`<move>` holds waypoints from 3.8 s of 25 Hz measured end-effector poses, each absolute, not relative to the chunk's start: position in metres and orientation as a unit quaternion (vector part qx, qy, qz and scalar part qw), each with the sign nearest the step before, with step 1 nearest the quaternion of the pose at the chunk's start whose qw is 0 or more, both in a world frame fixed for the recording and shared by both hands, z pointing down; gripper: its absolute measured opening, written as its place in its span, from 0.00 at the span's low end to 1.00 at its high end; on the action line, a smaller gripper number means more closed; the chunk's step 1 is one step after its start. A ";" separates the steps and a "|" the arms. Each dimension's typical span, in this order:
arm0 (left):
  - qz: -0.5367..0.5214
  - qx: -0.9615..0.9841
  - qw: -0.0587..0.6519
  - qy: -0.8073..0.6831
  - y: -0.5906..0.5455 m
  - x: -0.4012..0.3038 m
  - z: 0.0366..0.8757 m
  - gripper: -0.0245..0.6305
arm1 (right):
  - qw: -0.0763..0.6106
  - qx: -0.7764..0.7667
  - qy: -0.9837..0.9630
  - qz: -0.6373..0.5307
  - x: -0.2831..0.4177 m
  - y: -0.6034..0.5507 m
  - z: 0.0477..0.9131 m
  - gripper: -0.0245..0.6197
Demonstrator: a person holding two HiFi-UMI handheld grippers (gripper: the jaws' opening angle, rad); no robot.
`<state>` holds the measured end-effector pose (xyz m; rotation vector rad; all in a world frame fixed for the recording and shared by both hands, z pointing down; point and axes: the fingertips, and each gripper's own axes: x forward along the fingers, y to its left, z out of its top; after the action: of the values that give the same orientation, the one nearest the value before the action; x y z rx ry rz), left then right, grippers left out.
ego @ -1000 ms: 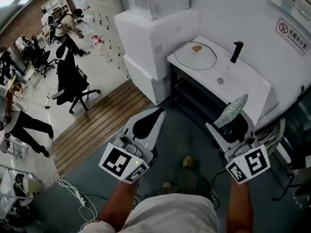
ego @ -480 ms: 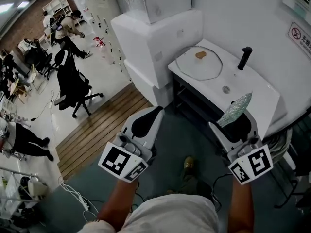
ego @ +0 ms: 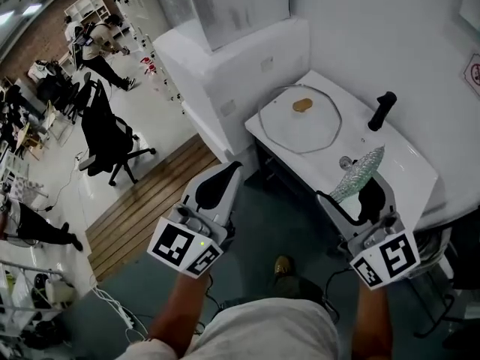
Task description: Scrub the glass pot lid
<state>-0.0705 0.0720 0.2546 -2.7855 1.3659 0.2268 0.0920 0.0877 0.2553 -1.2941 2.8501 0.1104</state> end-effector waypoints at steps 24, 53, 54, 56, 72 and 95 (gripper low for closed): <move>0.042 -0.891 0.000 0.452 -0.082 -0.056 0.273 0.06 | -0.026 -0.407 0.913 0.034 0.103 -0.061 0.260 0.58; -0.106 -0.856 -0.220 0.456 -0.232 -0.076 0.424 0.08 | -0.282 -0.370 0.885 0.007 0.046 -0.221 0.319 0.58; -0.109 -0.852 -0.231 0.457 -0.233 -0.075 0.429 0.11 | -0.311 -0.353 0.883 0.008 0.043 -0.227 0.327 0.58; -0.119 -0.844 -0.250 0.459 -0.236 -0.072 0.438 0.19 | -0.373 -0.312 0.874 0.014 0.038 -0.235 0.344 0.58; -0.197 -0.781 -0.342 0.484 -0.244 -0.065 0.502 0.33 | -0.659 -0.058 0.748 0.056 0.021 -0.280 0.449 0.58; -0.186 -0.776 -0.402 0.449 -0.243 -0.062 0.528 0.32 | -0.741 0.074 0.666 0.038 0.003 -0.288 0.522 0.58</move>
<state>-0.0617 -0.2429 0.5281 -3.3624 1.9465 -0.8072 0.0032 -0.2876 0.5219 0.5317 4.7747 0.2733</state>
